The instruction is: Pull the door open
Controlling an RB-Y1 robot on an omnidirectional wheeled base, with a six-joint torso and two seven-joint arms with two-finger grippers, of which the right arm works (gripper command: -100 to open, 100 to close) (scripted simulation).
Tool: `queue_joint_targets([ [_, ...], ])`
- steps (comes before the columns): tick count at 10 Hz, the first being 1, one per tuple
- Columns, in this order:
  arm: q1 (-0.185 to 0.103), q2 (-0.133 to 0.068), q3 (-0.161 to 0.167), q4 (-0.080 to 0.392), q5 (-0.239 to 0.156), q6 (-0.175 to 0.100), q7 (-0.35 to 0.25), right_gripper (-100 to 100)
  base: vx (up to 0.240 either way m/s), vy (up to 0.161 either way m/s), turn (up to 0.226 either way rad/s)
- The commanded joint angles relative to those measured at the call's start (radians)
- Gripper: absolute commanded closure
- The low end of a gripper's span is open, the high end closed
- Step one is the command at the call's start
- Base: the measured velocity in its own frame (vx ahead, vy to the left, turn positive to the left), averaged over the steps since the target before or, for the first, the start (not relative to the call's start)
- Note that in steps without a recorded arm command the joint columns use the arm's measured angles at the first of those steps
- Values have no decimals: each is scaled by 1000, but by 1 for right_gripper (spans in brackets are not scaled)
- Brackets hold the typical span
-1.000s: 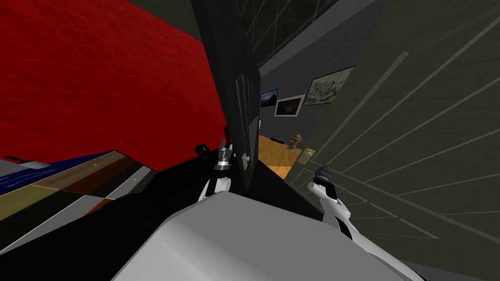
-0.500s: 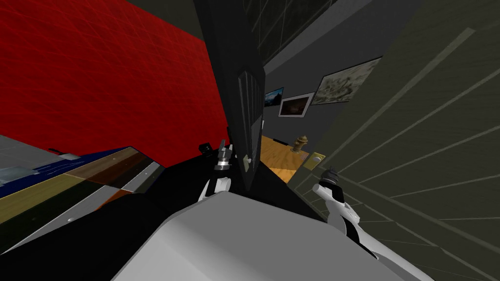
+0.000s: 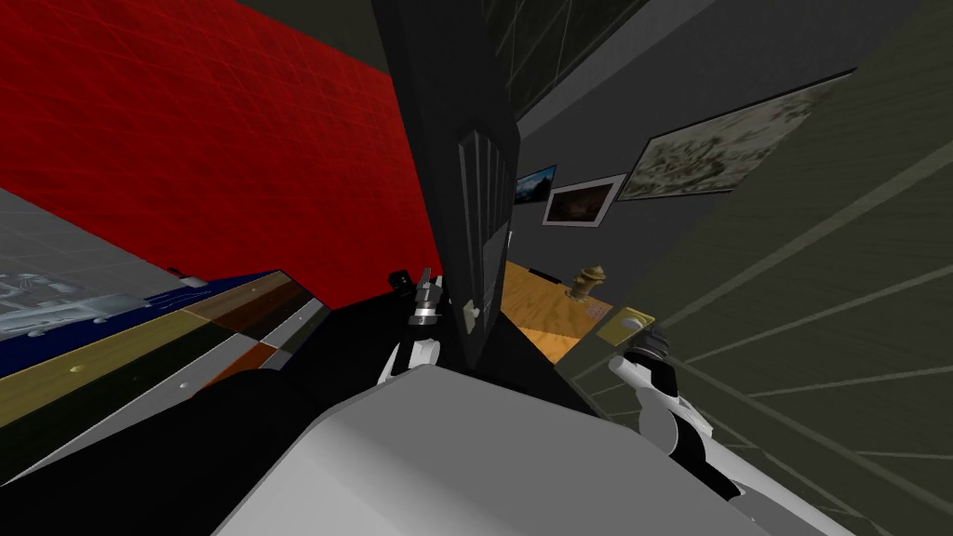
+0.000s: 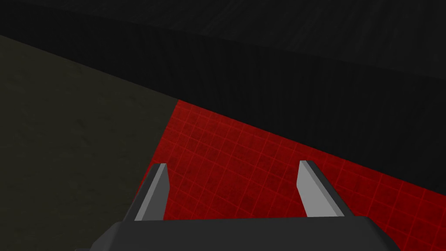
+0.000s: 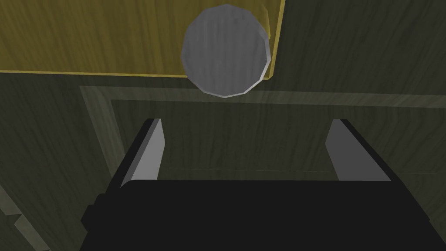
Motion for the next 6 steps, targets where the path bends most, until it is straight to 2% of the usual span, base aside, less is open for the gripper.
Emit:
queue_joint_targets([
  [1, 3, -8, -30, -2, 4, 4, -8, -100, 138, -22, 188],
  [2, 3, -8, -30, -2, 4, 4, -8, -100, 89, -6, 80],
  [4, 1, -10, -29, 6, 4, -2, -9, -100, -1, 8, 5],
  [5, 1, -10, -29, 6, 4, -2, -9, 100, -20, 9, 27],
  [6, 1, -10, -29, 6, 4, -2, -9, 100, -7, 2, 3],
])
